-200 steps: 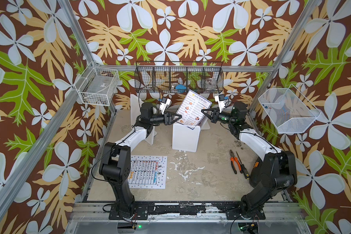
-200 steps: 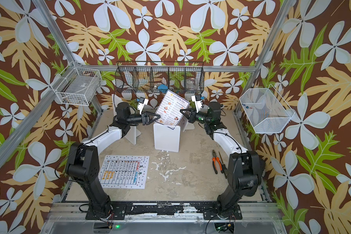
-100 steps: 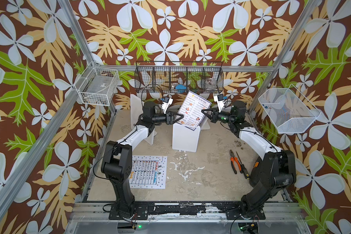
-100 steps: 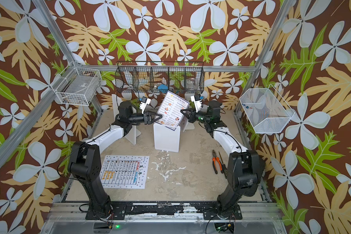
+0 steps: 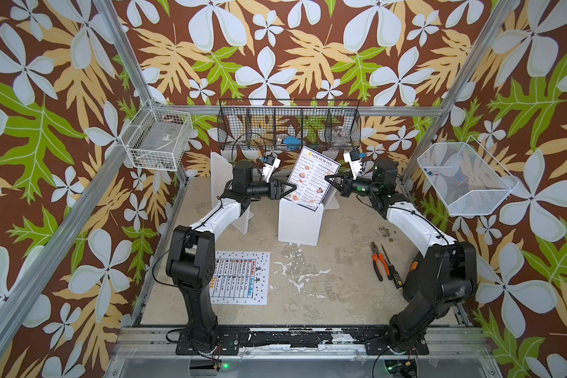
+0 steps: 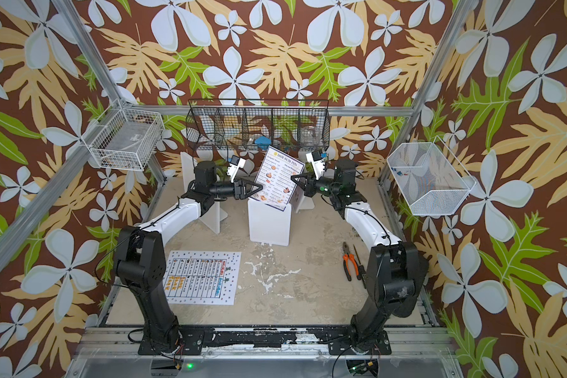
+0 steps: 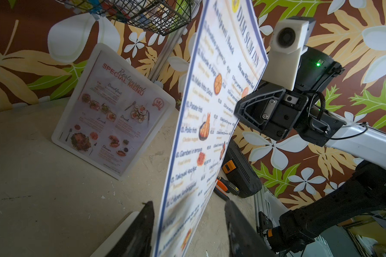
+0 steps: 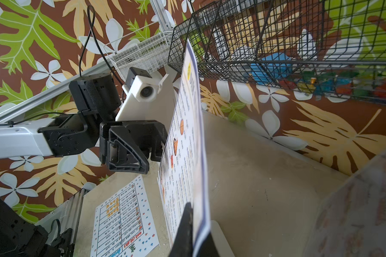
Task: Insert the menus into the narrow rack
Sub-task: Insert the menu into the narrow rack.
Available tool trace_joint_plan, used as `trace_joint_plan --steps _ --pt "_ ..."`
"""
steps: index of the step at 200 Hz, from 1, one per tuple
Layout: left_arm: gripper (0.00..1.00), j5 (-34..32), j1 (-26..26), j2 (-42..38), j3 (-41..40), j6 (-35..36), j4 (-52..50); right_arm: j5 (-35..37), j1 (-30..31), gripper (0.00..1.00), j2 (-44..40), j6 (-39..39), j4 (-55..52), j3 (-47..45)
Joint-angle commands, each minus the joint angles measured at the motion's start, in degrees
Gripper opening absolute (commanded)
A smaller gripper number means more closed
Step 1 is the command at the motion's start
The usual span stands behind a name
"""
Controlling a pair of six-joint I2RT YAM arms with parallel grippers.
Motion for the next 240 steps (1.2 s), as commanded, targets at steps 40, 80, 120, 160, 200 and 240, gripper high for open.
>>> trace_joint_plan --steps 40,80,120,160,200,240 --pt "0.55 1.64 -0.07 -0.80 -0.68 0.52 1.18 -1.05 0.03 0.00 0.51 -7.11 -6.99 3.44" --pt "0.55 2.01 -0.14 -0.80 -0.82 -0.16 1.89 -1.79 0.03 0.00 0.90 -10.13 -10.08 4.79" --pt "0.55 2.10 -0.08 -0.76 -0.48 -0.48 2.15 -2.72 0.03 0.00 1.63 -12.32 -12.85 6.61" --pt "0.55 2.24 -0.13 -0.48 0.23 -0.77 2.10 -4.47 0.13 0.00 2.26 -13.11 -13.89 7.77" --pt "0.55 2.27 -0.09 0.03 0.98 -0.92 2.15 -4.52 1.04 0.00 2.76 -15.82 -16.96 8.85" --pt "0.53 2.18 -0.04 0.42 1.69 -1.10 2.15 -4.44 1.88 0.00 3.26 -19.23 -21.00 10.26"
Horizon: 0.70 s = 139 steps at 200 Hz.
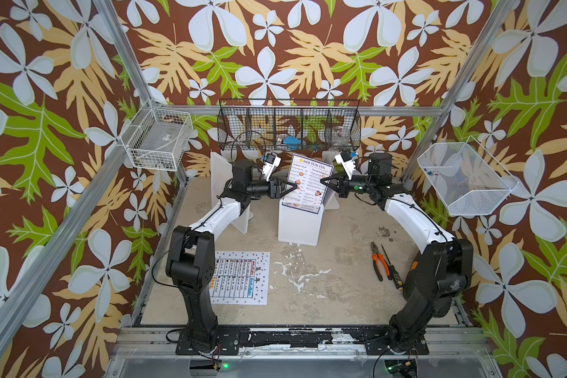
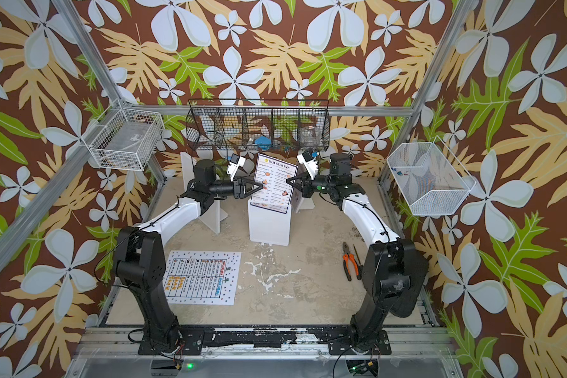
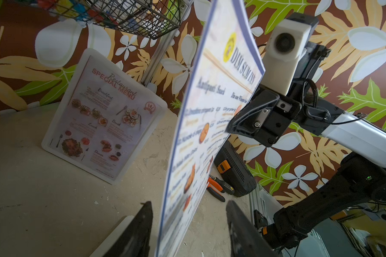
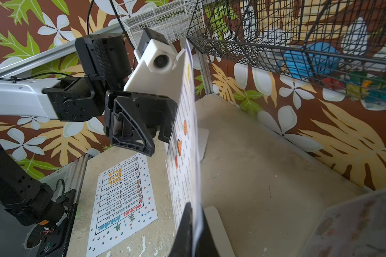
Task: Insert the menus into the narrow rack
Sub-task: Insert the menu into the narrow rack.
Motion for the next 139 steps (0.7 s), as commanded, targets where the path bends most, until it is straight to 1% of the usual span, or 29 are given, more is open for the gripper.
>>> trace_joint_plan --steps 1,61,88,104,139 --pt "0.53 0.48 0.00 0.42 0.71 -0.19 1.32 -0.79 0.39 0.00 0.17 -3.08 -2.91 0.72" --pt "0.51 0.39 0.05 1.20 2.20 -0.61 1.42 0.87 0.39 0.00 -0.57 -6.37 -5.91 0.57" --pt "0.49 0.57 0.00 1.30 2.34 -1.15 1.97 -0.04 0.45 0.00 -1.00 -6.07 -5.22 -0.22" --pt "0.46 0.65 0.01 1.21 2.31 -1.50 2.35 -0.82 0.63 0.00 -0.90 -5.69 -4.54 -0.89" --pt "0.35 0.74 0.05 1.04 1.48 -1.65 2.80 -1.31 1.01 0.00 -0.31 -4.97 -4.00 -1.02"
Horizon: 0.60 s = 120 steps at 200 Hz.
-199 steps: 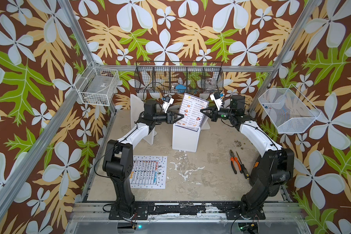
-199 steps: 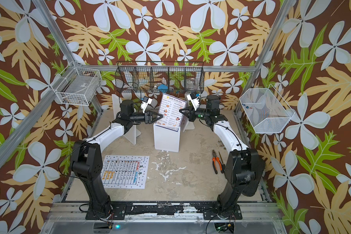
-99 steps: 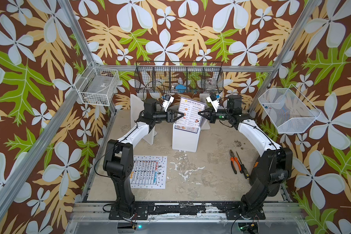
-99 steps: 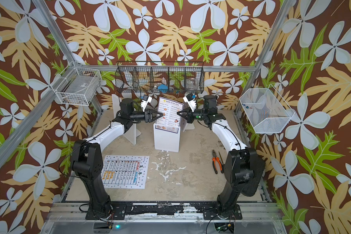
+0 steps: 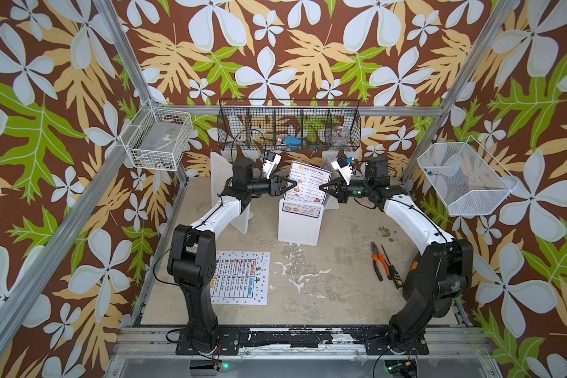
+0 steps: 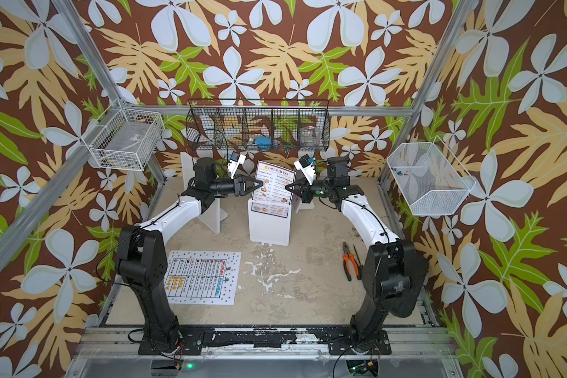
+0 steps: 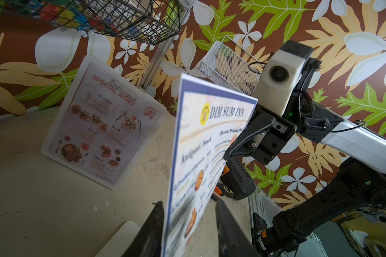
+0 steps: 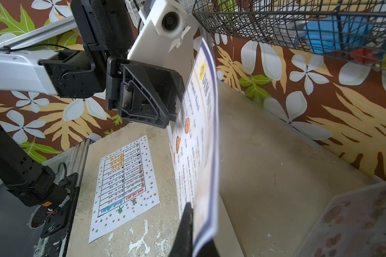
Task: Insert the menus into the narrow rack
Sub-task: Insert the menu into the narrow rack.
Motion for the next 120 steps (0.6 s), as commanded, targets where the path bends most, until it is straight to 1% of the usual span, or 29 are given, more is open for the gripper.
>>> trace_joint_plan --steps 1,58,79,94,120 --pt "0.35 0.52 0.03 -0.09 -0.47 -0.42 2.28 -1.42 0.11 0.00 0.31 0.42 1.41 0.25" --pt "0.22 0.52 0.00 -0.53 -1.84 -0.32 2.68 -1.51 0.06 0.18 0.52 4.31 4.07 2.24" --pt "0.21 0.61 0.00 -0.64 -2.12 -0.31 2.77 -1.51 -0.14 0.23 0.89 4.99 3.96 3.30" --pt "0.21 0.61 0.01 -0.61 -2.38 -0.31 2.92 -1.40 -0.18 0.25 1.08 5.26 3.98 4.02" --pt "0.22 0.52 0.00 -0.70 -2.64 -0.31 3.02 -1.13 -0.24 0.24 1.47 5.64 3.89 5.24"
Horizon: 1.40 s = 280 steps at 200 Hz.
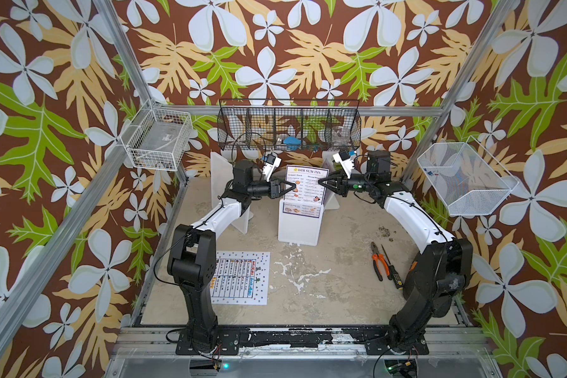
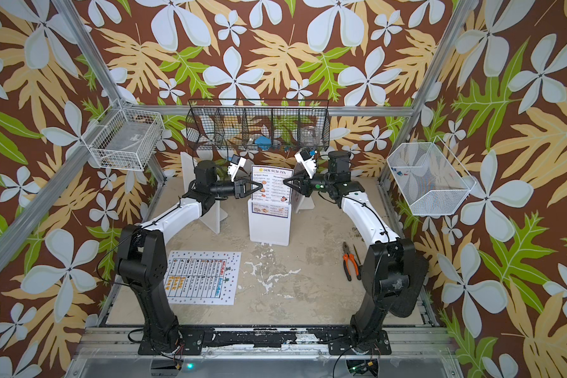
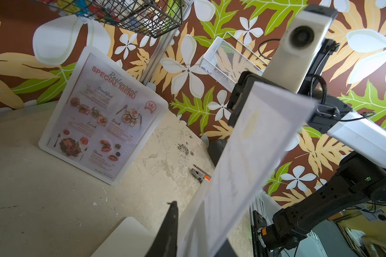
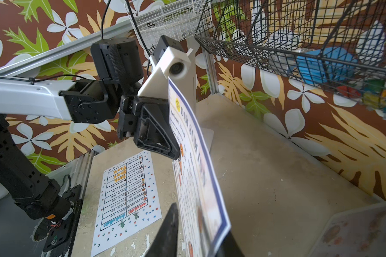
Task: Insert the menus into the narrow rack
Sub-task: Insert the menu into the narrow rack.
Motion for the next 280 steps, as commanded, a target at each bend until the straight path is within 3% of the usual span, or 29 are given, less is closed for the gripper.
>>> trace_joint_plan --steps 1,32,58,108,179,228,280 --pt "0.22 0.33 0.00 -0.55 -0.17 -0.11 1.21 -0.20 0.04 0.24 0.44 0.70 1.36 0.98" --pt "0.30 0.24 0.04 -0.71 0.00 -0.11 1.22 -0.48 0.12 0.07 0.80 0.79 1.18 0.96" --pt "0.37 0.06 0.00 -1.06 0.21 -0.20 1.38 -0.65 0.20 0.00 0.38 1.03 2.09 -0.93" --pt "0.40 -0.64 0.07 -1.68 -0.94 0.06 1.33 -1.04 0.73 0.00 -0.60 1.83 4.34 -4.75" --pt "0.31 -0.73 0.00 -1.85 -1.67 0.02 1.52 -0.92 0.75 0.20 0.25 2.00 3.40 -1.97" --pt "0.31 -0.73 0.01 -2.02 -2.00 0.12 1.48 -1.09 0.75 0.14 0.35 1.96 3.63 -2.84" --pt "0.31 -0.73 0.00 -2.60 -3.82 0.04 2.10 -0.77 0.94 0.15 -0.17 2.21 4.27 -4.33"
